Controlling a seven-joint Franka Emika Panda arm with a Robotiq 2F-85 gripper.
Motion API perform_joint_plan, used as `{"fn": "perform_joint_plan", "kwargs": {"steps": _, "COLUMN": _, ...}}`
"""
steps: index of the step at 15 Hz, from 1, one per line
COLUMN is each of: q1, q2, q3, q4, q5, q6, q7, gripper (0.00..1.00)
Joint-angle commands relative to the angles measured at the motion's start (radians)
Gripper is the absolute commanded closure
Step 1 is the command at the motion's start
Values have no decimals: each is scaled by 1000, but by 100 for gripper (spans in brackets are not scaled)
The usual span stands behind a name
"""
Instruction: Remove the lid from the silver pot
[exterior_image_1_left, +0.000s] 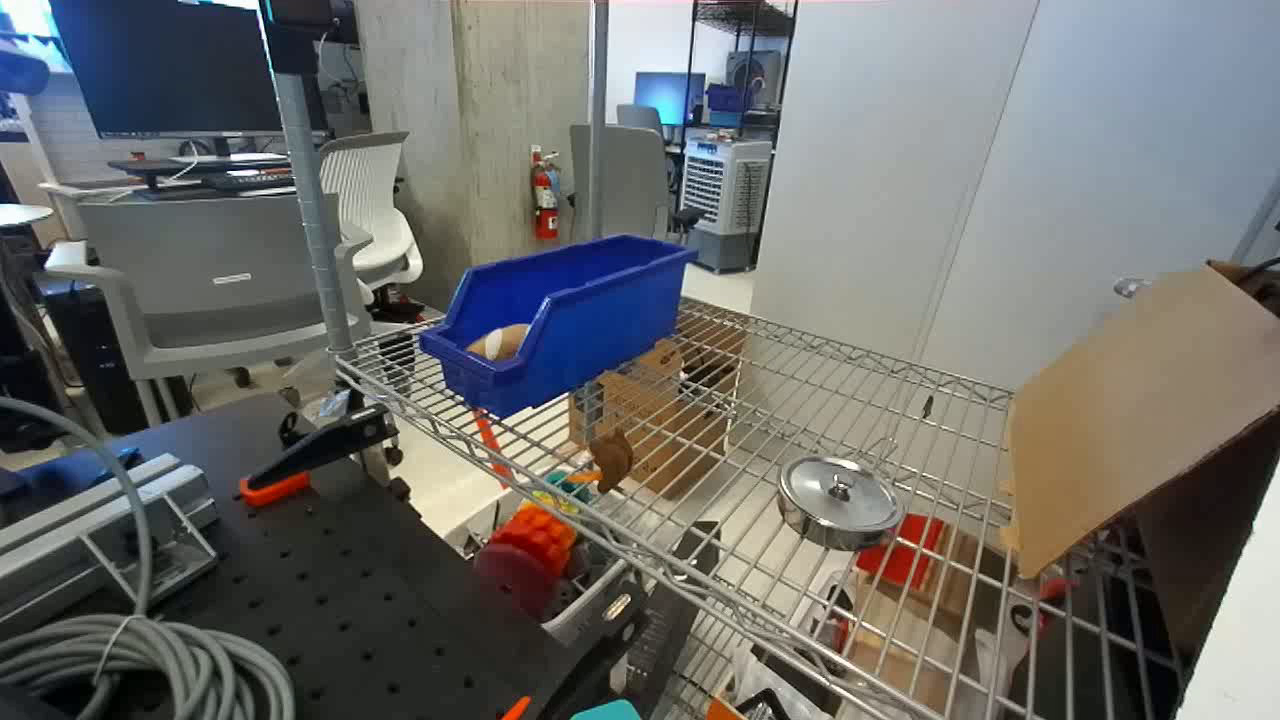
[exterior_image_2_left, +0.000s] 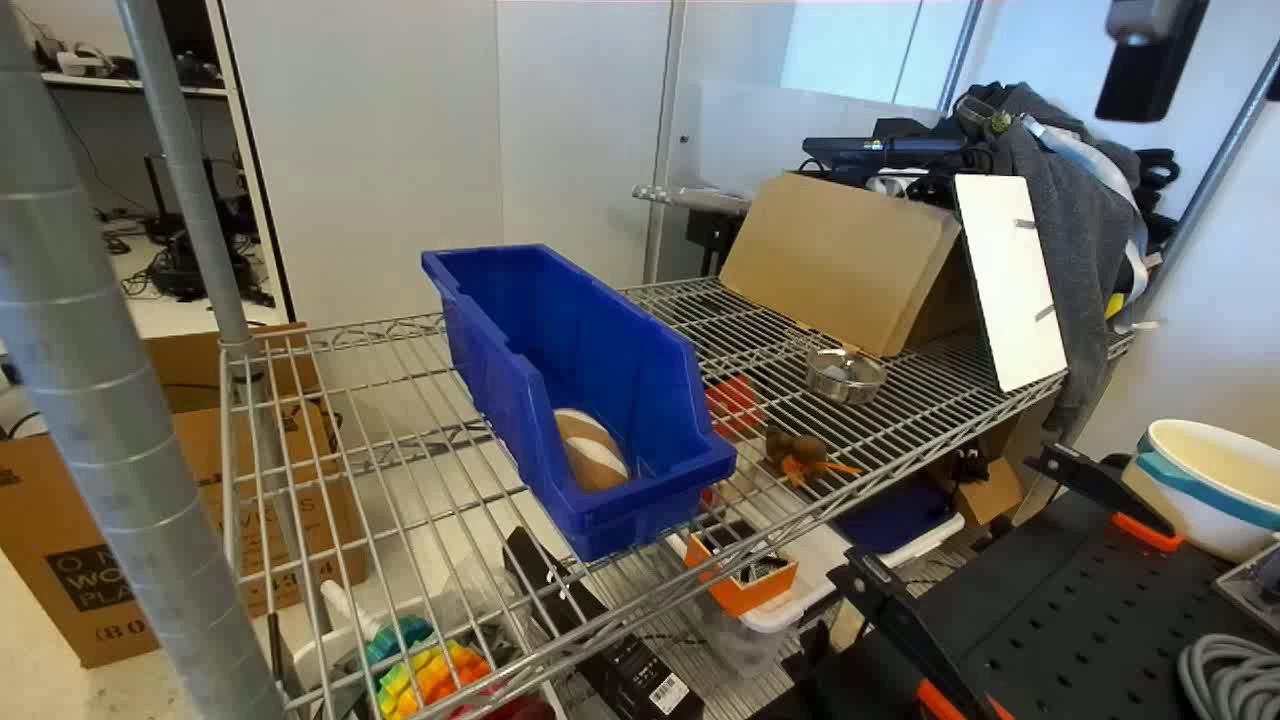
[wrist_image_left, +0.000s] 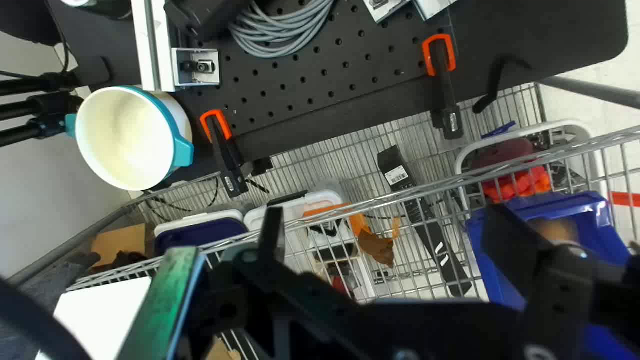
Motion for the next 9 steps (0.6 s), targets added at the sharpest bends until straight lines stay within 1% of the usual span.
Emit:
{"fn": "perform_joint_plan", "kwargs": {"steps": 1, "q1": 15, "q2": 3, "q3": -15, "q4": 1, "q5": -10, "q6": -2, "q7": 8, "gripper": 0}}
{"fn": "perform_joint_plan", "kwargs": {"steps": 5, "q1": 15, "q2": 3, "q3": -15, "q4": 1, "q5": -10, "q6": -2, "q7": 8, "gripper": 0}}
{"fn": "perform_joint_plan", "kwargs": {"steps": 7, "q1": -3, "q2": 43, "q3": -36, "q4": 30, "q5": -18, "q6": 22, "q7": -15, "gripper": 0}}
{"fn": "perform_joint_plan", "kwargs": {"steps": 9, "q1": -34, "q2": 108, "q3": -65, "q4": 69, "q5": -46, "q6": 70, "q7": -37, "gripper": 0}}
